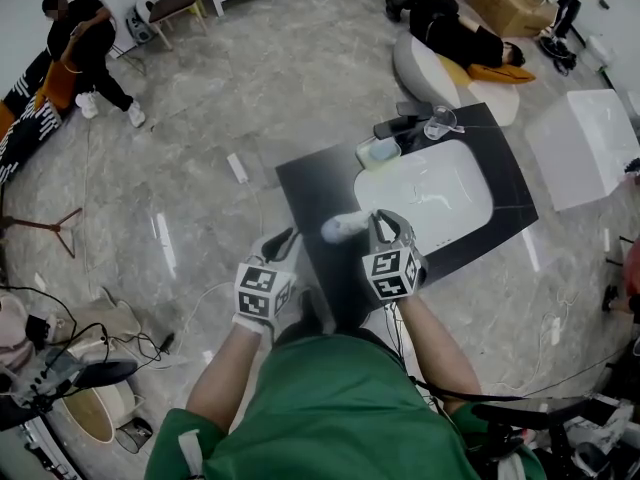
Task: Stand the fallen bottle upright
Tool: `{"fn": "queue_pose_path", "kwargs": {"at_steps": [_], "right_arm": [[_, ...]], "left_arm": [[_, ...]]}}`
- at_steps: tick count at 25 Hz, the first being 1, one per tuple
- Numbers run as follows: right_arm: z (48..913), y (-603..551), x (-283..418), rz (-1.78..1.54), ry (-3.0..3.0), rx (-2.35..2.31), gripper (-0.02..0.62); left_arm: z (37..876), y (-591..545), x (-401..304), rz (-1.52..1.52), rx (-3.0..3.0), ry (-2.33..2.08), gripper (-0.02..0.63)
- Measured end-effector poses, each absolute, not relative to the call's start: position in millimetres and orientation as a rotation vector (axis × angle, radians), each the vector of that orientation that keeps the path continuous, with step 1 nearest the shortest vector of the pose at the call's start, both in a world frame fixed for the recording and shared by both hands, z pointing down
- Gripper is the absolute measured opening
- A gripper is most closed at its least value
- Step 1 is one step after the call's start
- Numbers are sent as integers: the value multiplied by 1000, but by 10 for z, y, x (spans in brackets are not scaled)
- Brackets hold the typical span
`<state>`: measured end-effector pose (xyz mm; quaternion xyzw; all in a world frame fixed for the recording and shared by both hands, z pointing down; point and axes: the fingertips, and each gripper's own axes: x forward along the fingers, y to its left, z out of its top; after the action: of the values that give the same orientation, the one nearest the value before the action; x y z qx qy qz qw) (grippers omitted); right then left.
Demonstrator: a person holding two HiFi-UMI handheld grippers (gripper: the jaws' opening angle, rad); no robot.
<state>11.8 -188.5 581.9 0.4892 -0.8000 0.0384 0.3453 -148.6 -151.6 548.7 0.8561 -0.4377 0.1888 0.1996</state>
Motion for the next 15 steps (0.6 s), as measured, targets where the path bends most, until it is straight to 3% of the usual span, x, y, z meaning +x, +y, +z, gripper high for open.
{"fn": "queue_pose_path", "kwargs": {"at_steps": [15], "right_arm": [[5516,-1481,-511,-492,-1996,1033,54]], "left_arm": [[5503,-1361,-1557,501,2376,-1230,63]]}}
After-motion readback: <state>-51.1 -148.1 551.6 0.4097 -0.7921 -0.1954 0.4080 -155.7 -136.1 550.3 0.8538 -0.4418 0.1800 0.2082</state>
